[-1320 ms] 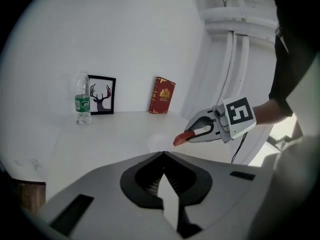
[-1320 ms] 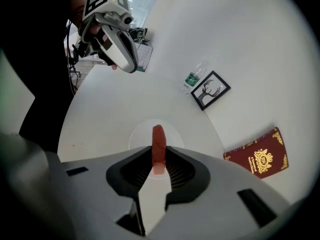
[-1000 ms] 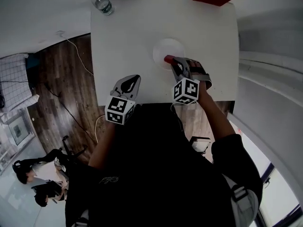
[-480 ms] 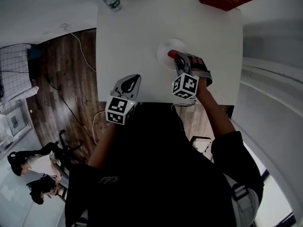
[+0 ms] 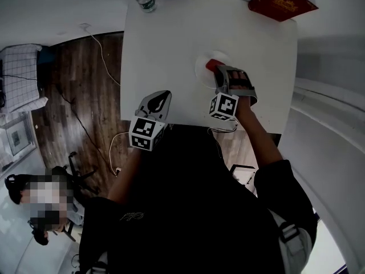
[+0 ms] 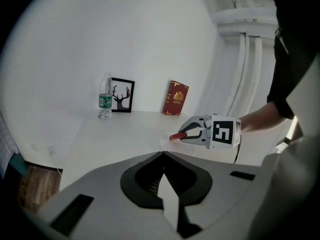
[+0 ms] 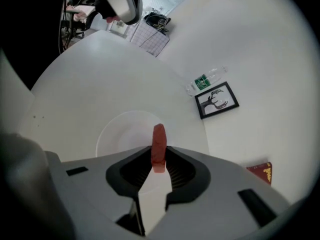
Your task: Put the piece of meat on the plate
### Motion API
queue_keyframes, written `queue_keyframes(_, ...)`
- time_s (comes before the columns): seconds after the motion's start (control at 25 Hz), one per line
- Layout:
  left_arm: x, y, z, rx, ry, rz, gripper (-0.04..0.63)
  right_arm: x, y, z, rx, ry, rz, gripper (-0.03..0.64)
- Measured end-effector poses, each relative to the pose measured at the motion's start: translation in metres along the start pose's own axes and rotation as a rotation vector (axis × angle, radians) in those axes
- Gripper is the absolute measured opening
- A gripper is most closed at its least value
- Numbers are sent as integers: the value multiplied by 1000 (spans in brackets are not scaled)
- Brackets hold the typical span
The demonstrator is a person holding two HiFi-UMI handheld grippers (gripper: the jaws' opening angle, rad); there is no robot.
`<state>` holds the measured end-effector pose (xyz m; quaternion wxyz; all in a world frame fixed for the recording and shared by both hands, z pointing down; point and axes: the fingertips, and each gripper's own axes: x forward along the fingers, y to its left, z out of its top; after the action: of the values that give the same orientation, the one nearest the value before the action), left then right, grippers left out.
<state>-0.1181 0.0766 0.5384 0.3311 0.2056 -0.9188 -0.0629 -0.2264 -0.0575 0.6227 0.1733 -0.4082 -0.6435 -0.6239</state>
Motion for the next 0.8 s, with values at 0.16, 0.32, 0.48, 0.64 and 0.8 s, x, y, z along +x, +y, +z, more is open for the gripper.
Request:
queue_keyframes(0.16,-1,3,-1,-7,-1,11,3,3,3,0,-21,7,-3,104)
queue_keyframes(0.32,-1,6,0,-10,-2,16,3,8,9,-3,-6,25,10,118)
queue_keyframes(0.48,-2,9,0,-6,0,19,3,9,14,-4,-17,49,21,137)
queue_keyframes(0.64,-2,11,1,-10,2,23,3,12,21,-3,-12,41,69,155)
queue_keyframes(0.8,-1,13,2,-9,1,25,3,14,22,-4,18,37,105,165)
